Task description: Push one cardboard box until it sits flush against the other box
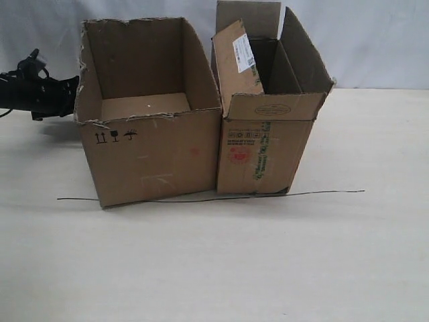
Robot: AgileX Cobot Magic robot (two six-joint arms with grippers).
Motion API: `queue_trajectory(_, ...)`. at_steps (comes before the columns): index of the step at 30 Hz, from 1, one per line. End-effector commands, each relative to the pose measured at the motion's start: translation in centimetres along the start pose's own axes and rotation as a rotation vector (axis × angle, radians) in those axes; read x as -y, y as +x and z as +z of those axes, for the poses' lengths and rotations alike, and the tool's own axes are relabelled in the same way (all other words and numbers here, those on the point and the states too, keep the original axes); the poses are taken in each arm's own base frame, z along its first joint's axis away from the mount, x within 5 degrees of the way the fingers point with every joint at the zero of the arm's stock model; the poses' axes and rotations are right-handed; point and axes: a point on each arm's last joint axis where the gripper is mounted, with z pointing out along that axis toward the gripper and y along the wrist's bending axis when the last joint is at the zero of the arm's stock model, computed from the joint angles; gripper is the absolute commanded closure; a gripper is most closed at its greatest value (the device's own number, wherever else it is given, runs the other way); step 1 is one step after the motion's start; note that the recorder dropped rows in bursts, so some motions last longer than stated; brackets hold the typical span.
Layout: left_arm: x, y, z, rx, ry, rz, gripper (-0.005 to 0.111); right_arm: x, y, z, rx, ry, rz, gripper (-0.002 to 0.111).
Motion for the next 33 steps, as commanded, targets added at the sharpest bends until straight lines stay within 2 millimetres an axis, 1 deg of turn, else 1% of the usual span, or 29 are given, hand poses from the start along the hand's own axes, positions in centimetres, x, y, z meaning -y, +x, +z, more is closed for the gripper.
queue_trajectory(1, 0.2, -0.3, 0.3, 0.025, -0.014, 0.008, 0.107, 0.0, 0.1, 0.0, 0.001, -0.004, 0.003, 0.103)
queue_trajectory(7, 0.3, -0.7, 0.5, 0.051, -0.036, 0.039, 0.107, 0.0, 0.1, 0.0, 0.001, -0.004, 0.003, 0.103)
queue_trajectory(14, 0.9, -2.3, 1.2, 0.059, 0.053, 0.050, 0.107, 0.0, 0.1, 0.0, 0.001, -0.004, 0.003, 0.103)
queue_trajectory(20, 1.0, -2.4, 1.8, 0.055, 0.061, 0.054, 0.107, 0.0, 0.1, 0.0, 0.001, -0.004, 0.003, 0.103)
queue_trajectory(29, 1.1, -3.2, 1.9, 0.102, 0.024, 0.071, 0.107, 0.0, 0.1, 0.0, 0.001, -0.004, 0.003, 0.103)
queue_trajectory(30, 1.1, -3.1, 2.2, 0.099, 0.025, 0.073, 0.107, 0.0, 0.1, 0.0, 0.001, -0.004, 0.003, 0.103)
queue_trajectory(33, 1.3, -3.4, 2.2, 0.100, 0.041, 0.062, 0.107, 0.0, 0.1, 0.0, 0.001, -0.004, 0.003, 0.103)
